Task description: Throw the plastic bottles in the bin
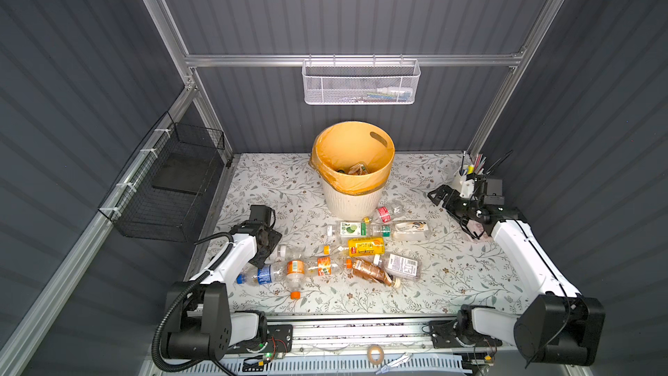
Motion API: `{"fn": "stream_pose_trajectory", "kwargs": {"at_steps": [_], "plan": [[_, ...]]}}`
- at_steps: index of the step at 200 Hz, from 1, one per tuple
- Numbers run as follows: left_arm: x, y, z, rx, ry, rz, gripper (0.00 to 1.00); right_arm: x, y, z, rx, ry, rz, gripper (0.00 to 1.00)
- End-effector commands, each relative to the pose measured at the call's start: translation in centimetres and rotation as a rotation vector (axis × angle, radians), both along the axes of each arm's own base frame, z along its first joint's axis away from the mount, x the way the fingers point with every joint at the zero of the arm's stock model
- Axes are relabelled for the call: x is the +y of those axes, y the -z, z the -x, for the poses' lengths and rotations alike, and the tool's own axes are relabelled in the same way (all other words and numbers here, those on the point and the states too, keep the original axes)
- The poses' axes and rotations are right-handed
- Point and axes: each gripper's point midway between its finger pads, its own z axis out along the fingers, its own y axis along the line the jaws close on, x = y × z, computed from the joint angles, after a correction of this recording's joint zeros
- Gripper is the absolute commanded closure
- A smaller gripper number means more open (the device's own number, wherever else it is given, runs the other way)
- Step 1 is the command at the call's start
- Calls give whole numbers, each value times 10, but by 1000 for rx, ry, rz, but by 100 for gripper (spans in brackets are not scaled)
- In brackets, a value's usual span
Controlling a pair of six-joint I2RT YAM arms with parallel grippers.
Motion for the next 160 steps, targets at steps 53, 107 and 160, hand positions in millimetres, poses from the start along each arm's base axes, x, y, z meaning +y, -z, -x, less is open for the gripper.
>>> {"fn": "stream_pose_trajectory", "kwargs": {"at_steps": [53,107,160], "plan": [[-8,21,-31,-15,101,57,32,-3,6,4,22,10,-5,1],[-22,16,-68,-80,200,113,51,-8,5,10,20,28,8,1],[-32,-78,-110,-375,309,92,60,-23,16,16,34,84,33,1]]}}
